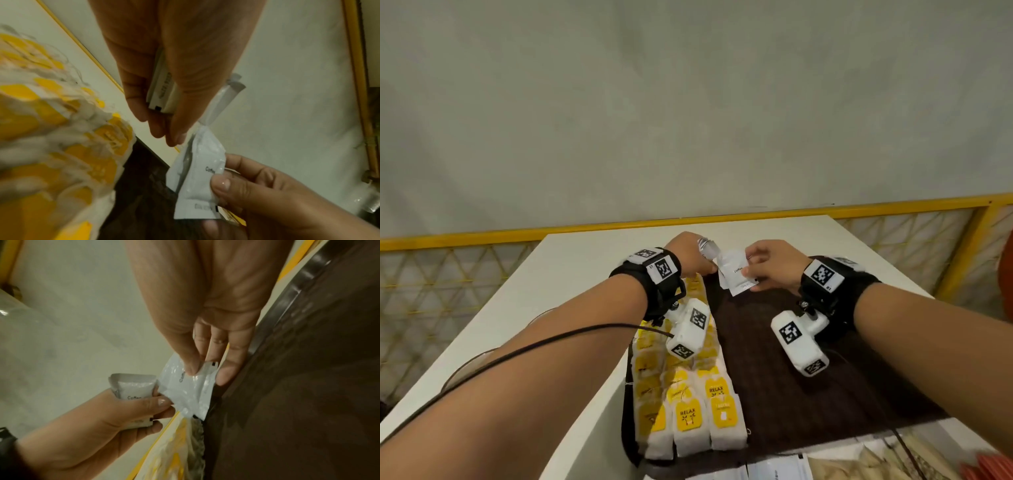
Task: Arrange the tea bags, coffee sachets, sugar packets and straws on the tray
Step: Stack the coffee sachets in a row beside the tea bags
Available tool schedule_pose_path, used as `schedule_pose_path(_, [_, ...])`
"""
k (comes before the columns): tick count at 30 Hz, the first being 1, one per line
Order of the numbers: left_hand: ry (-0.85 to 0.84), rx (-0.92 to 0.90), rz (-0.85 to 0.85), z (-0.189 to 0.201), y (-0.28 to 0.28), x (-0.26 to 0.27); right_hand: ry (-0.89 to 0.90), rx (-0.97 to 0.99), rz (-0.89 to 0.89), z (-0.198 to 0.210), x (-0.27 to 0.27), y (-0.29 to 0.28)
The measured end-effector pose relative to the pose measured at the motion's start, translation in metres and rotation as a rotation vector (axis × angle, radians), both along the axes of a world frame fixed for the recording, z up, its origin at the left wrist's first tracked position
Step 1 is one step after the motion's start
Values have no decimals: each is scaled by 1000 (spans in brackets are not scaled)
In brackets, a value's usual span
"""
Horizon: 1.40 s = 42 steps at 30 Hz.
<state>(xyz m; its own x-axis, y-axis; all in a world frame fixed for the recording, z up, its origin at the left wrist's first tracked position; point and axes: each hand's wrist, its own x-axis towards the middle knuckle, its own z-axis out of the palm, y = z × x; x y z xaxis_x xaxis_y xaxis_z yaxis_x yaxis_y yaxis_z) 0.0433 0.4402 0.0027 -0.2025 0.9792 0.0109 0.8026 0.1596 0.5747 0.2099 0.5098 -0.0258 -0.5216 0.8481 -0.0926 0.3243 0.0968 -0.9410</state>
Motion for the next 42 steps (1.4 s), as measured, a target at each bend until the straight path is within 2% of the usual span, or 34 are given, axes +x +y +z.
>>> schedule_pose_path(2, [-16,-4,-8,1,7,-2,-89,5,61,5,-2,10])
schedule_pose_path(4, [-150,4,24,2,14,-9,-145,9,120,9,-7,17])
schedule_pose_path(8, [-227,-17,53,5,24,-21,-152,38,146,13,-19,24])
schedule_pose_path(16, [-181,-31,85,-2,34,-27,-172,88,31,-11,-42,27])
schedule_pose_path(24, [-24,-44,61,-7,49,-31,-110,54,-44,-32,-46,32])
schedule_pose_path(29, [93,-60,106,-13,56,-35,-111,93,-100,-38,-49,33])
schedule_pose_path(33, [97,-62,148,-17,57,-37,-216,190,-146,-42,-54,33])
schedule_pose_path(42, [79,-66,171,-19,60,-36,-239,201,-95,-37,-53,25])
